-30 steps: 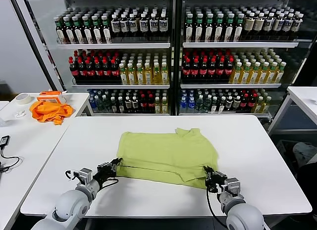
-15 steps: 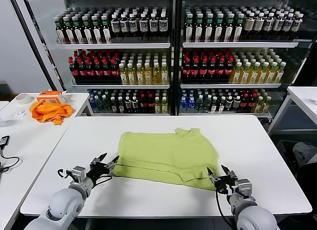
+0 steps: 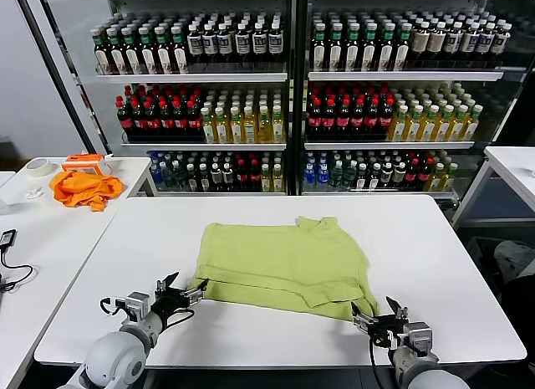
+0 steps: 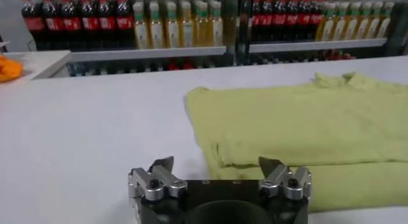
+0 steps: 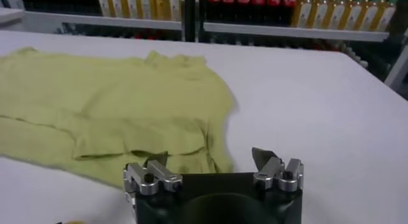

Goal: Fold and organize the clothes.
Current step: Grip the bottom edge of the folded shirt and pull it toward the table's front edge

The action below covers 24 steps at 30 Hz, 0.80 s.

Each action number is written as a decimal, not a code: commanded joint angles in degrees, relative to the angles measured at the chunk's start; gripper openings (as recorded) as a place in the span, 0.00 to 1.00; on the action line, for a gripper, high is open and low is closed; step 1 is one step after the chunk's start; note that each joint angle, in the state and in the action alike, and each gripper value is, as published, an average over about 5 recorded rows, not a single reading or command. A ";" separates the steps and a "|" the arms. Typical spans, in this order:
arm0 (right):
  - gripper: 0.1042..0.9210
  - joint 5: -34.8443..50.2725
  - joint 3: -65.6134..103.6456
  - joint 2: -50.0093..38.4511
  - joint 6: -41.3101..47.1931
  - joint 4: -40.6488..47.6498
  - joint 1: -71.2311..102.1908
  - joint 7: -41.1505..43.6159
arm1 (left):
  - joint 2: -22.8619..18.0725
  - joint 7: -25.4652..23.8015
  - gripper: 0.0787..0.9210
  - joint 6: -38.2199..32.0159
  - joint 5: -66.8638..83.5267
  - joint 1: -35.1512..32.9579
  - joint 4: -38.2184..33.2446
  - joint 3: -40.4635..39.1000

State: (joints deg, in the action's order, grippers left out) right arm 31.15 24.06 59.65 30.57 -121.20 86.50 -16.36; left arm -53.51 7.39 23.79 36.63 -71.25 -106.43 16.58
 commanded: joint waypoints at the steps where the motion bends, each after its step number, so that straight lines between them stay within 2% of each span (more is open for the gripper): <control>1: 0.65 1.10 -0.42 0.19 -0.82 0.92 1.15 0.85 | -0.26 1.55 0.74 1.94 0.05 -1.80 -1.11 -0.03; 18: 0.07 1.76 -0.83 0.18 -1.90 0.80 1.15 2.05 | -0.71 1.66 0.15 2.57 -4.26 -1.98 -0.76 -1.92; 21: 0.02 2.24 0.56 -0.71 -1.18 -1.44 3.21 2.34 | -0.59 2.24 0.05 2.69 -4.50 -2.50 -1.63 -1.79; 24: 0.01 2.42 2.96 -2.02 -0.63 -5.10 7.19 2.78 | 0.05 2.82 0.01 2.75 -4.26 -4.36 -3.73 -0.92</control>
State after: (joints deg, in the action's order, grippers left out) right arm 33.16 24.40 58.87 29.62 -121.73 88.97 -13.98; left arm -53.52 9.44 26.03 33.07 -74.20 -108.59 15.47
